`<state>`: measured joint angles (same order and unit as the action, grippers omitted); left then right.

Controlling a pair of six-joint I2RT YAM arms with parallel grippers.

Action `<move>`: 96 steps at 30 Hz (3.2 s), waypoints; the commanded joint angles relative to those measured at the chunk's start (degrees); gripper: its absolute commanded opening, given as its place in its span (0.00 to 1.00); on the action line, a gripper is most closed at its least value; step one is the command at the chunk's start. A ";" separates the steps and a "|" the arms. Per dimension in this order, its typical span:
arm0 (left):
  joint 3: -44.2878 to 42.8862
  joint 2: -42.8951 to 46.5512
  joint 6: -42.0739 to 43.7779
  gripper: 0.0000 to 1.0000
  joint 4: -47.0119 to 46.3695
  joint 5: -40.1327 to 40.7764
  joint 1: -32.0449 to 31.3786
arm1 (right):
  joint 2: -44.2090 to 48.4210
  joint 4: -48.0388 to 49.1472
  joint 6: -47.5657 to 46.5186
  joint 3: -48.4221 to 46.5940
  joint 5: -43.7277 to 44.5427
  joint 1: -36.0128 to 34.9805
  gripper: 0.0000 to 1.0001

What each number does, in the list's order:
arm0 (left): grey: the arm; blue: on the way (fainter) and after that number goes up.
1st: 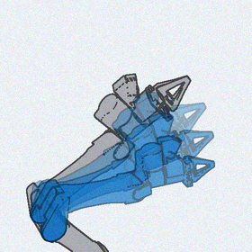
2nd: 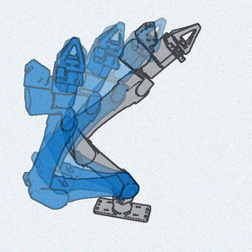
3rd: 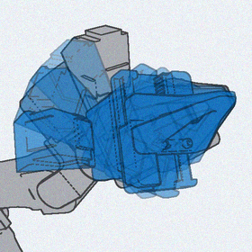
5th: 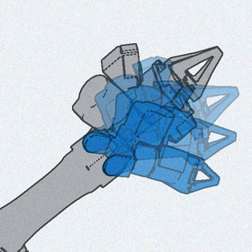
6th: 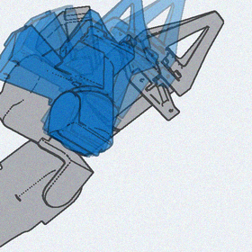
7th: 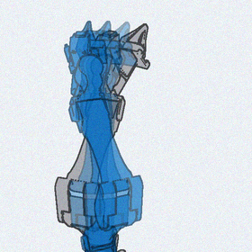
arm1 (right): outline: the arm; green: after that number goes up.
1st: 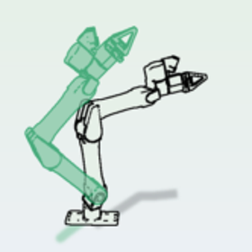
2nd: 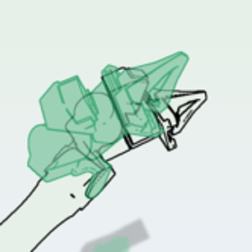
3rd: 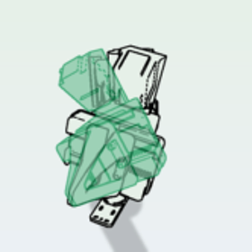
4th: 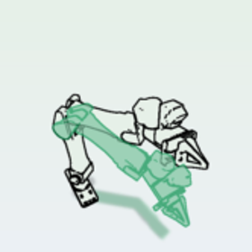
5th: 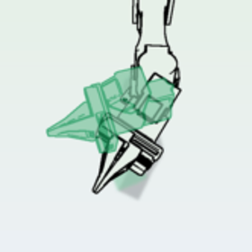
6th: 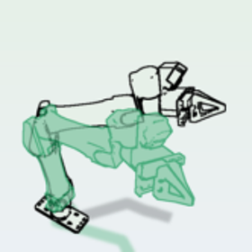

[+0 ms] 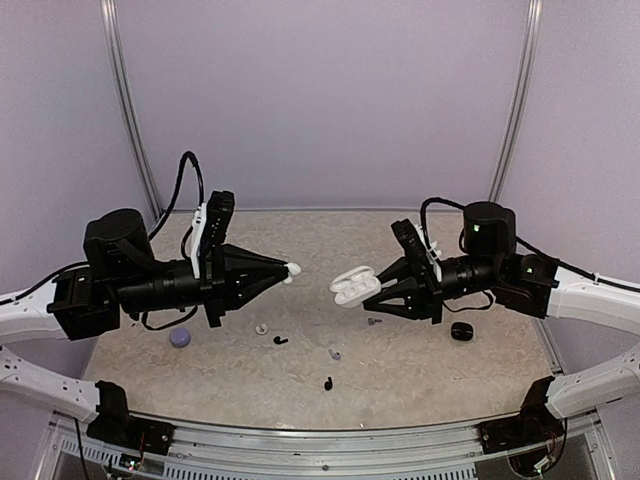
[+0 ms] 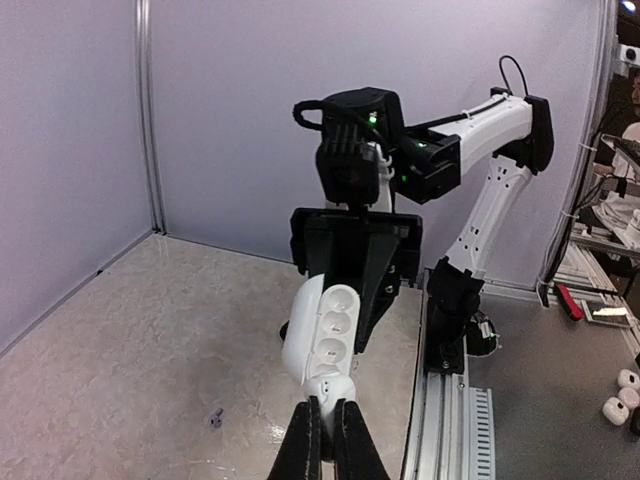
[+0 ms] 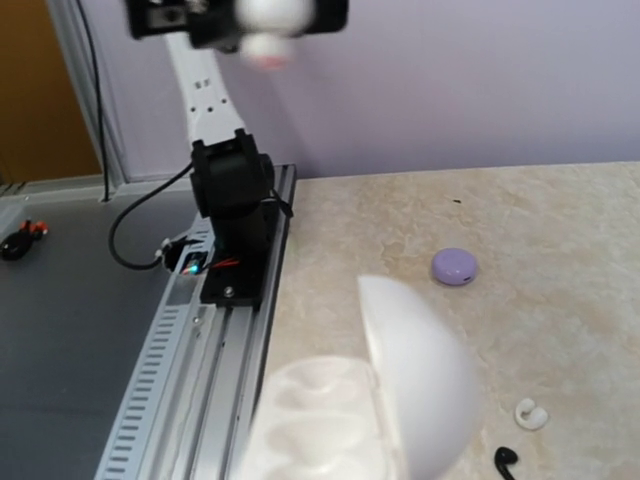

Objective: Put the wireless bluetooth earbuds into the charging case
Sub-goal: Insert the left earbud into the right side groove of the charging case, then insert the left earbud into the left side groove of the charging case.

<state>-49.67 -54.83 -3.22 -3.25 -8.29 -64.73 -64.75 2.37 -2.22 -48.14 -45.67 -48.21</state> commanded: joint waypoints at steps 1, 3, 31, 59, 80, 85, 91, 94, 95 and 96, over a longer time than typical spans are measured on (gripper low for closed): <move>-4.42 -5.77 7.99 0.00 4.85 0.11 -5.26 | 0.46 -2.00 -4.88 -2.01 -1.44 -2.40 0.00; -5.97 -7.87 9.09 0.00 5.13 0.54 -6.94 | 0.06 -3.62 -5.83 -2.48 -0.83 -3.46 0.00; -13.26 -19.42 12.61 0.00 6.12 8.12 -10.07 | -2.40 -3.78 -4.00 -3.96 1.28 -7.10 0.00; -12.73 -21.19 12.97 0.00 7.62 7.03 -10.01 | -1.15 -2.63 -3.23 -3.63 2.21 -7.07 0.00; -9.63 -13.51 11.34 0.00 10.71 10.49 -10.07 | -0.29 -0.56 -0.62 -2.05 3.98 -5.73 0.00; -9.22 -14.42 11.46 0.00 10.88 11.60 -10.09 | -0.32 -0.09 -0.59 -2.02 3.18 -5.76 0.00; -8.29 -14.63 11.33 0.00 10.85 11.89 -9.89 | 0.11 0.03 -0.68 -2.07 2.95 -5.76 0.00; -7.91 -14.35 11.16 0.00 10.65 11.54 -9.83 | 0.19 0.45 -0.60 -2.00 2.74 -5.76 0.00; -7.90 -14.47 11.15 0.00 10.57 11.28 -9.83 | 0.16 0.63 -0.52 -2.11 2.65 -5.70 0.00; -7.90 -14.51 11.08 0.00 10.42 10.87 -9.81 | 0.11 0.81 -0.40 -2.12 2.50 -5.71 0.00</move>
<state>-59.00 -69.36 8.78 6.76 2.44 -74.41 -66.41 0.12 -3.33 -50.06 -41.91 -54.24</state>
